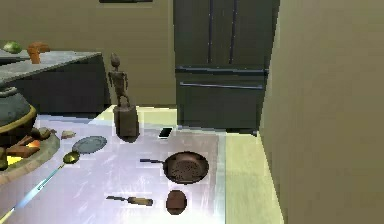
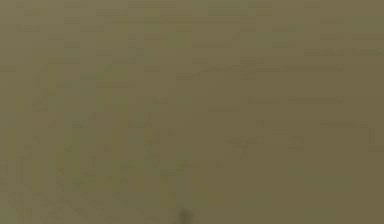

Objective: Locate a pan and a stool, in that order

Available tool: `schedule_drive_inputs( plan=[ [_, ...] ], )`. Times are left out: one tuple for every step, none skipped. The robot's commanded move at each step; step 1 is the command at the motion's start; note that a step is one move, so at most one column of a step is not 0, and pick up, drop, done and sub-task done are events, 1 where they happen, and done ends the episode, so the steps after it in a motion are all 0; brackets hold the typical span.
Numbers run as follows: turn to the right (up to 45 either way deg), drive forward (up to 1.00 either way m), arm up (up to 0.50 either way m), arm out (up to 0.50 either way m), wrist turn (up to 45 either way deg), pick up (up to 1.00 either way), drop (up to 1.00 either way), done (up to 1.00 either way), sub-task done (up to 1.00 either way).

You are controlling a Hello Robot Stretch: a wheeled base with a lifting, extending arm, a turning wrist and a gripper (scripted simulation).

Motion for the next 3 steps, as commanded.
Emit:
schedule_drive_inputs(
  plan=[
    [0.0,0.00,0.00,0.00,0.0,0.00,0.00,0.00,1.00],
    [45.0,0.00,0.00,0.00,0.0,0.00,0.00,0.00,0.00],
    [45.0,0.00,0.00,0.00,0.0,0.00,0.00,0.00,0.00]
  ],
)
